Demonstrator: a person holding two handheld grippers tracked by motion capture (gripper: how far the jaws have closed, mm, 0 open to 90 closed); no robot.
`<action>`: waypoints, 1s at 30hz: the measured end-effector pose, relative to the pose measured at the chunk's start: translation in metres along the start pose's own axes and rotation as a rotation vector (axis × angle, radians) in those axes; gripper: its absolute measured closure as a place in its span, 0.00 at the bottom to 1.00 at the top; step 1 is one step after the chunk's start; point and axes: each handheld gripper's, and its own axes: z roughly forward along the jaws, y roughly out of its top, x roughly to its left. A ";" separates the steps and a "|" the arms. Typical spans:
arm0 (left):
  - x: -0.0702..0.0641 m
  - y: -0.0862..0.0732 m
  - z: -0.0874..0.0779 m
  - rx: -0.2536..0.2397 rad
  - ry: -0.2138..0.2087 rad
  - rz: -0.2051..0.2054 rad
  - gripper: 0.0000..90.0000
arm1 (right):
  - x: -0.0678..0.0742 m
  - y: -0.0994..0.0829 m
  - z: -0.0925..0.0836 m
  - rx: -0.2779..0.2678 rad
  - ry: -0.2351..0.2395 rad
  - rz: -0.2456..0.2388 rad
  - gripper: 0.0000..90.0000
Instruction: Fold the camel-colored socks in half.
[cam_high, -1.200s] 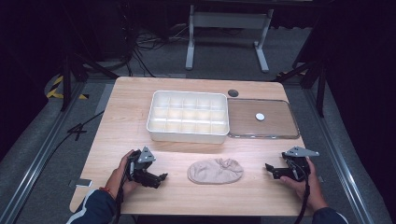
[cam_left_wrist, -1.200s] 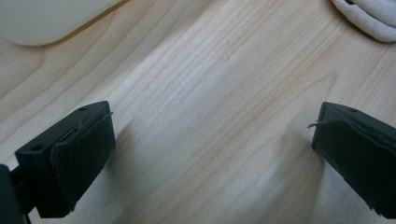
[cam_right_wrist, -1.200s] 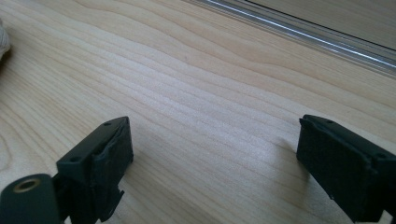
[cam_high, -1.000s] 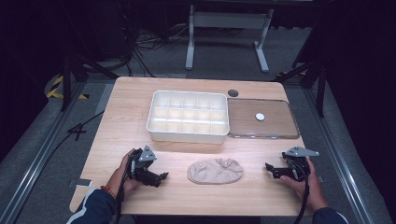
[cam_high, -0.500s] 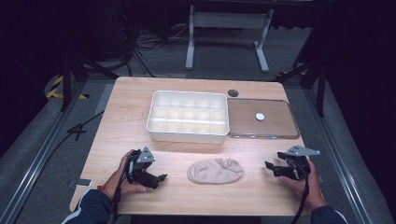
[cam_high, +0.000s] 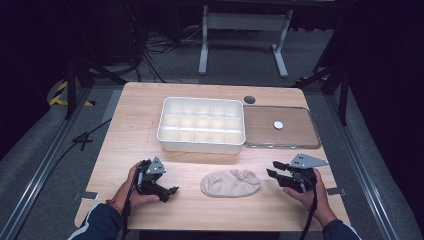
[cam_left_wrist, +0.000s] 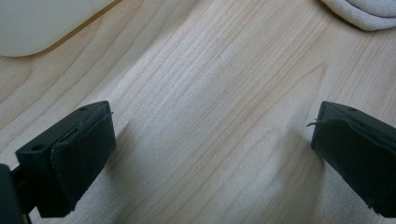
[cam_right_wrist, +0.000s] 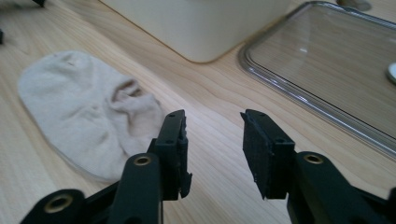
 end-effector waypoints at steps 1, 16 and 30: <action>0.000 0.000 0.000 -0.001 0.000 -0.001 0.00 | 0.003 0.002 0.002 -0.001 0.016 -0.004 0.71; 0.001 0.000 0.000 -0.001 -0.005 0.012 0.01 | 0.063 0.029 0.052 0.068 0.207 -0.154 0.93; 0.002 0.000 -0.003 -0.020 0.031 -0.027 0.17 | 0.082 0.022 0.086 0.152 0.231 -0.197 0.99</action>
